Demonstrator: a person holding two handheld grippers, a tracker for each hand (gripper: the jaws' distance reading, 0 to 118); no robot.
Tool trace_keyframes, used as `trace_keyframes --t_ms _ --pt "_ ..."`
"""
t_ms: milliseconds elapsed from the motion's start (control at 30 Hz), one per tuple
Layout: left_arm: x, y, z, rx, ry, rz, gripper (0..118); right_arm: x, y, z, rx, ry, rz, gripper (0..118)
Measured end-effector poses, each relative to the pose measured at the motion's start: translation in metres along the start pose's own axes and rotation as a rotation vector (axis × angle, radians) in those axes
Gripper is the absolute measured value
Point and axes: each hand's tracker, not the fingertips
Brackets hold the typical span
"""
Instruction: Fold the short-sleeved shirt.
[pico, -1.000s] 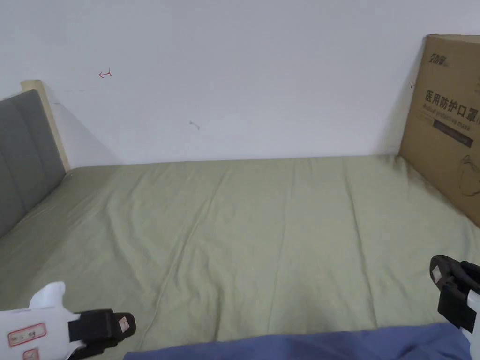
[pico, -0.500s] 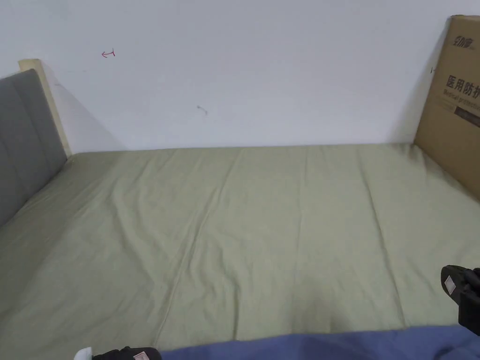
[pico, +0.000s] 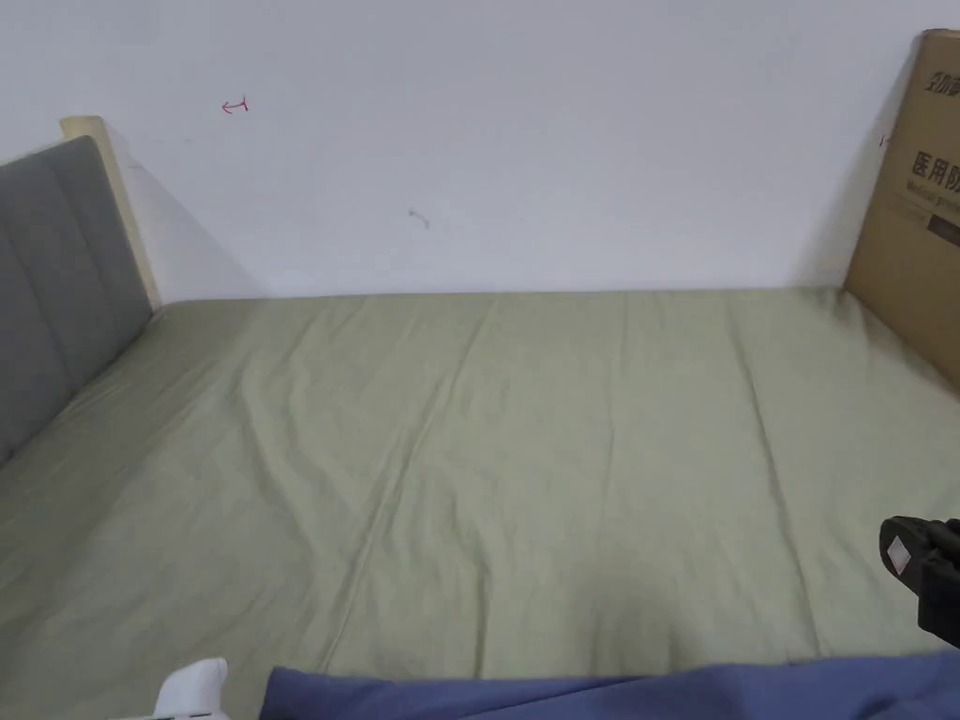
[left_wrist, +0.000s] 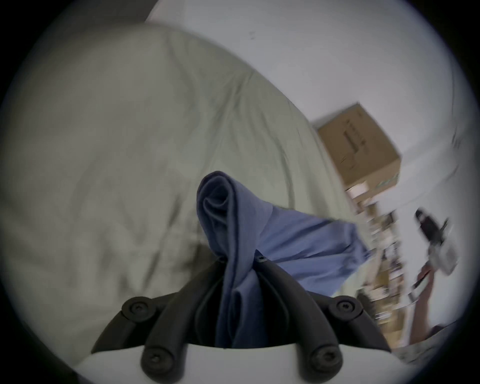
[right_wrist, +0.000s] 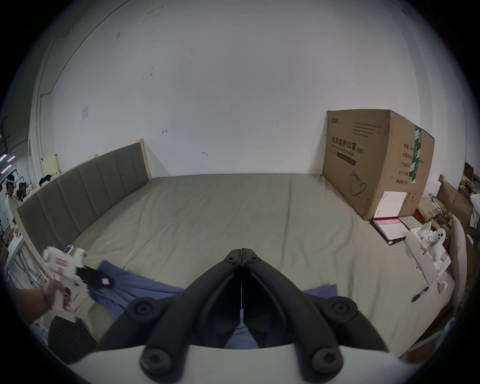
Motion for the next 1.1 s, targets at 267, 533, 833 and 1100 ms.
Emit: trace_keyframes --t_ms 267,533,833,1100 --pt "0.117 0.010 0.036 0.033 0.375 -0.439 7 0.021 -0.029 0.001 -0.058 0.036 -0.074 0" --pt "0.211 0.010 -0.058 -0.087 -0.169 -0.154 73 0.041 -0.036 0.016 -0.060 0.063 -0.161 0" --pt "0.202 0.007 -0.042 -0.066 -0.091 -0.193 88 0.060 -0.040 0.019 -0.029 0.064 -0.155 0" --pt "0.226 -0.020 -0.118 -0.223 -0.007 -0.322 1 0.072 -0.049 0.014 -0.051 0.066 -0.204 0"
